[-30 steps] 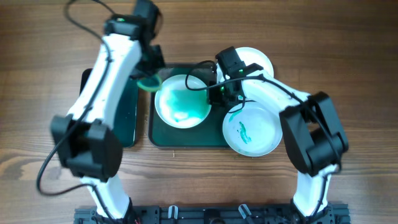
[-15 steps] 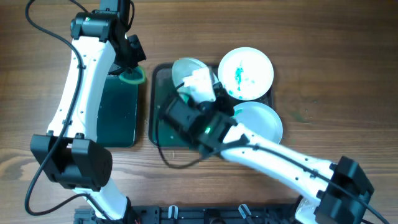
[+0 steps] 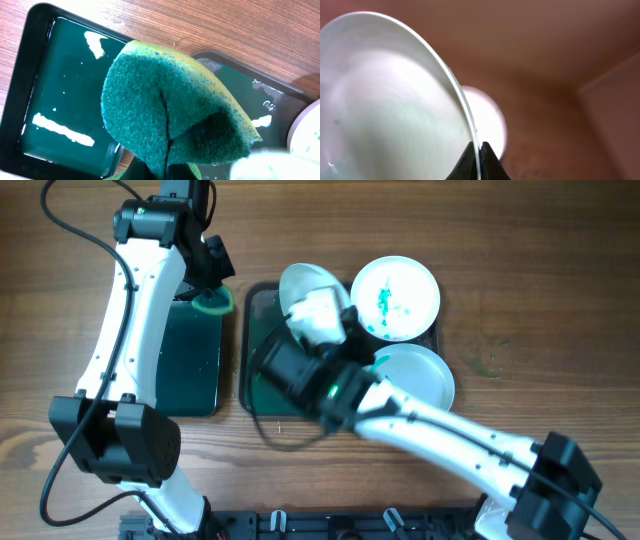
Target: Clean dirty plates on tray and stack at the side
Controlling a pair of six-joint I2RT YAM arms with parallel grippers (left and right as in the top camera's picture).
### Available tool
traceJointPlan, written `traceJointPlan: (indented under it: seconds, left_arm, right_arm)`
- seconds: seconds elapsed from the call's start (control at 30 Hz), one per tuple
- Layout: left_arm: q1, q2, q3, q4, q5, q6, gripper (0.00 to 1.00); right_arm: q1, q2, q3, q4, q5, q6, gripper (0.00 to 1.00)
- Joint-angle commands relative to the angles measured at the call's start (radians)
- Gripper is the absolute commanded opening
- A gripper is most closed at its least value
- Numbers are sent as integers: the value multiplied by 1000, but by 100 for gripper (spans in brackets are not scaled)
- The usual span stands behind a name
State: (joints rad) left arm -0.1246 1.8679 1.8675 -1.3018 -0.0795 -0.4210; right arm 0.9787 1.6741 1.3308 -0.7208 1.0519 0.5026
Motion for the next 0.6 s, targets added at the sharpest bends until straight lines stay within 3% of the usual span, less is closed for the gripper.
traceJointPlan:
  seconds: [0.0, 0.07, 0.13, 0.27, 0.3, 0.33, 0.4, 0.5, 0.57]
  left_arm:
    - [-3, -5, 10, 5, 9, -16, 4]
    - [-3, -5, 10, 9, 8, -53, 4]
    - [-4, -5, 10, 15, 12, -62, 4]
    - [-13, -5, 10, 27, 12, -62, 4]
    - [-16, -5, 10, 31, 12, -62, 4]
    - [-18, -5, 10, 32, 12, -62, 4]
    - [-29, -5, 10, 32, 12, -62, 4]
    - [-51, -5, 10, 33, 12, -62, 4]
    - [-64, -2, 10, 34, 12, -62, 4]
  right_arm:
    - [-199, 6, 2, 11, -628, 189, 4]
    - [-303, 77, 2, 47, -877, 212, 4]
    - [-351, 168, 2, 51, -992, 238, 4]
    - [-356, 291, 2, 64, -1112, 255, 4]
    - [-356, 294, 2, 63, -1118, 245, 11]
    - [-357, 294, 2, 66, -1122, 215, 16]
    - [-373, 294, 4, 89, -1167, 17, 40]
    - [-438, 298, 5, 170, -1240, -262, 45]
    - [-468, 313, 5, 214, -1271, -325, 41]
